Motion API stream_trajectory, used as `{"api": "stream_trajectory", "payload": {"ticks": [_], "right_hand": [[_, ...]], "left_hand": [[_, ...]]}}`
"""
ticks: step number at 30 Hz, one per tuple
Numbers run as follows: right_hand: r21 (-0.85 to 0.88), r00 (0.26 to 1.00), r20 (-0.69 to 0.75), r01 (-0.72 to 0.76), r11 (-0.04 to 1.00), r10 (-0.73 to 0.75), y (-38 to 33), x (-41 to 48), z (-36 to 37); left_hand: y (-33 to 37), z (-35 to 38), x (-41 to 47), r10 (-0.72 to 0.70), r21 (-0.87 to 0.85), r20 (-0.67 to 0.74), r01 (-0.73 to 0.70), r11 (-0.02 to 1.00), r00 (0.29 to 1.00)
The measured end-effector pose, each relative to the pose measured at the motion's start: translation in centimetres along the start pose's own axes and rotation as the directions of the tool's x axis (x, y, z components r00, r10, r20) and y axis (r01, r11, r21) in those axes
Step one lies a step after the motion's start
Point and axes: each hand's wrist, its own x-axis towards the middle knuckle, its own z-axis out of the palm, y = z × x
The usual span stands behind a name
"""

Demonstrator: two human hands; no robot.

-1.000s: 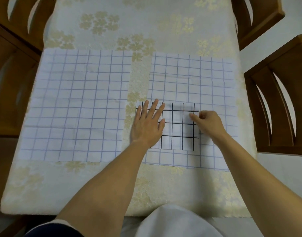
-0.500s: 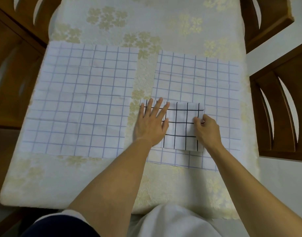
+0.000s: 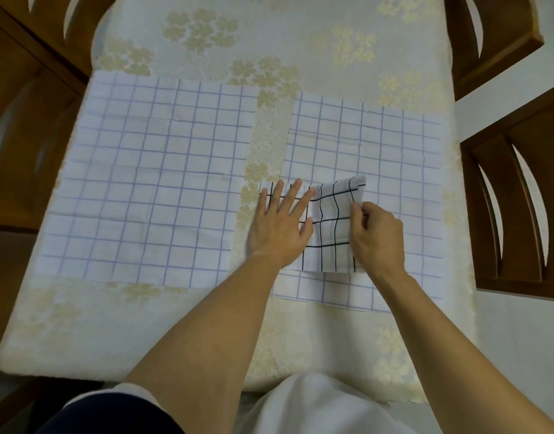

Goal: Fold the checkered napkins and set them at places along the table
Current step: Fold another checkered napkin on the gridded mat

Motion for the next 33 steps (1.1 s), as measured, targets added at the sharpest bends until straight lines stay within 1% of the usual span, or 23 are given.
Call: {"api": "stream_trajectory", "payload": {"ticks": [4, 5, 8, 9, 11, 12, 13, 16, 18, 20, 22, 24, 25, 28, 29, 30, 33], "right_hand": [[-0.026, 0.998, 0.025, 0.057, 0.998, -0.056, -2.1, -0.3, 0.1], [-0.009, 0.997, 0.037, 0.070, 0.998, -0.069, -2.6, -0.3, 0.1], [0.145, 0.991, 0.126, 0.033, 0.989, -0.052, -3.7, -0.5, 0.5], [0.196, 0.986, 0.167, -0.002, 0.981, -0.032, -3.9, -0.7, 0.6], [0.223, 0.975, 0.221, -0.034, 0.974, -0.017, -4.0, -1.1, 1.1], [0.208, 0.972, 0.233, -0.028, 0.978, -0.022, -3.9, -1.3, 1.4], [0.191, 0.970, 0.242, -0.019, 0.981, -0.028, -3.7, -1.5, 1.6], [0.147, 0.967, 0.245, 0.035, 0.989, -0.071, -2.8, -1.8, 2.3], [0.111, 0.964, 0.239, 0.095, 0.989, -0.119, -2.2, -2.3, 2.7], [0.082, 0.950, 0.250, 0.171, 0.982, -0.186, -1.4, -2.9, 3.0], [0.066, 0.911, 0.311, 0.264, 0.962, -0.271, -0.3, -3.5, 3.3], [0.035, 0.857, 0.396, 0.345, 0.938, -0.329, 1.0, -4.2, 3.4], [0.008, 0.831, 0.442, 0.374, 0.927, -0.339, 1.7, -4.5, 3.3], [-0.098, 0.760, 0.561, 0.455, 0.885, -0.328, 3.5, -5.3, 3.3], [-0.132, 0.755, 0.571, 0.471, 0.872, -0.321, 3.9, -5.6, 3.5], [-0.160, 0.769, 0.555, 0.473, 0.866, -0.317, 4.2, -5.8, 3.9], [-0.178, 0.842, 0.412, 0.450, 0.875, -0.349, 4.2, -6.2, 5.3]], "left_hand": [[0.1, -0.3, -0.1, 0.020, 0.016, 0.000, -0.020, 1.000, 1.000], [0.1, -0.3, -0.1, 0.019, 0.018, 0.000, -0.019, 1.000, 1.000], [0.3, -1.3, -0.3, 0.001, 0.040, 0.039, -0.002, 0.999, 0.999], [0.3, -1.5, -0.3, 0.008, 0.103, 0.089, -0.017, 0.995, 0.996], [0.4, -2.0, -0.6, 0.023, 0.304, 0.193, -0.082, 0.949, 0.981], [0.3, -1.9, -0.8, 0.021, 0.384, 0.205, -0.100, 0.918, 0.979], [0.1, -1.4, -0.8, 0.017, 0.415, 0.180, -0.092, 0.905, 0.984], [-0.7, 0.1, -0.4, -0.002, 0.337, 0.066, -0.020, 0.941, 0.998], [-0.6, 0.1, -0.2, 0.015, 0.324, 0.043, -0.028, 0.946, 0.999], [-0.5, 0.3, -0.2, 0.048, 0.356, 0.049, -0.062, 0.932, 0.998], [-0.6, 0.6, 0.0, 0.042, 0.323, 0.051, -0.056, 0.945, 0.998], [-0.7, 0.9, 0.3, -0.002, 0.286, 0.034, -0.008, 0.958, 0.999], [-0.7, 1.0, 0.3, -0.013, 0.301, 0.035, 0.002, 0.954, 0.999], [-0.5, 0.7, -0.1, 0.021, 0.352, 0.074, -0.046, 0.935, 0.997], [-0.4, 0.8, -0.1, 0.033, 0.348, 0.066, -0.054, 0.936, 0.997], [-0.4, 0.7, -0.1, 0.031, 0.341, 0.057, -0.048, 0.939, 0.998], [-0.6, 0.8, 0.2, -0.005, 0.276, 0.045, -0.008, 0.961, 0.999]]}}
